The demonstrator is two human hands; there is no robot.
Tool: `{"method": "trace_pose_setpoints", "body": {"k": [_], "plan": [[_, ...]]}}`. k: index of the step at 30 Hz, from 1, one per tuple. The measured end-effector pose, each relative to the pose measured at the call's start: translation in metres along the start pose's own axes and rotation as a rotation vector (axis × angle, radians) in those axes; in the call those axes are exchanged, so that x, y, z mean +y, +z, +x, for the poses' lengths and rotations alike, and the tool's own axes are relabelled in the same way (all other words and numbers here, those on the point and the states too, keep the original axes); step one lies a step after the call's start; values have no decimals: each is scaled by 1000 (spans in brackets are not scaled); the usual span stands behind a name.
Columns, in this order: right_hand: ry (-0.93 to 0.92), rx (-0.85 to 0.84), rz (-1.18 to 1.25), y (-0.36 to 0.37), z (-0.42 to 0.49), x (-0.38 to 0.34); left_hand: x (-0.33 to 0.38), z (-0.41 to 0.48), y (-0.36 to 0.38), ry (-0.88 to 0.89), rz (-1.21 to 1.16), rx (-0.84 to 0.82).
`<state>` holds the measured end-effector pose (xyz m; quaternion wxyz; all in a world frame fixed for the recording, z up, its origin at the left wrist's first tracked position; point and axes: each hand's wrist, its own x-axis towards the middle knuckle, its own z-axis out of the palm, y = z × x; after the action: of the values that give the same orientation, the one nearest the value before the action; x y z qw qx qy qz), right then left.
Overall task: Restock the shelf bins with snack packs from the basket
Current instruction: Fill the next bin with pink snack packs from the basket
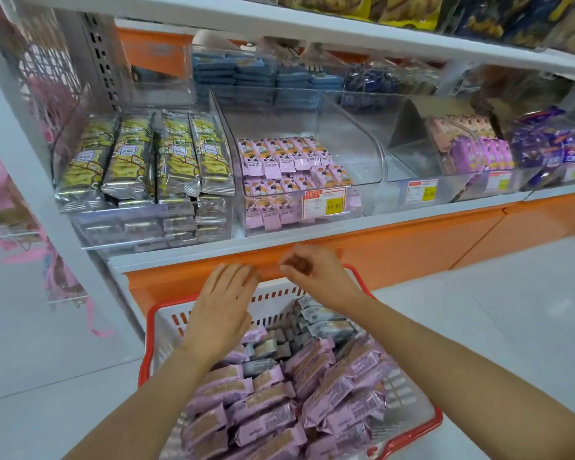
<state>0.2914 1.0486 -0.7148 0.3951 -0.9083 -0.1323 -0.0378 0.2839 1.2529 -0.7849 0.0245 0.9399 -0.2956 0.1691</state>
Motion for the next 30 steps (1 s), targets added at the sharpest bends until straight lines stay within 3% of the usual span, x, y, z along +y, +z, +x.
{"method": "trace_pose_setpoints", "body": {"k": [3,7,11,14,22,27,30], "plan": [[116,-120,-24,37,-12,30,-19,-27,22,-108,21,-189],[260,-365,-143,80,-25,62,-39,-52,44,-119,75,-307],[245,-702,-221,106,-34,79,-43,-62,55,-134,128,-334],[197,-800,-282,113,-39,83,-42,-65,59,-114,195,-357],[169,-904,-253,121,-44,89,-37,-60,53,-137,183,-451],[121,-710,-211,104,-38,83,-32,-54,43,-172,96,-478],[170,-494,-55,80,-29,70,-29,-48,41,-144,-103,-321]]}}
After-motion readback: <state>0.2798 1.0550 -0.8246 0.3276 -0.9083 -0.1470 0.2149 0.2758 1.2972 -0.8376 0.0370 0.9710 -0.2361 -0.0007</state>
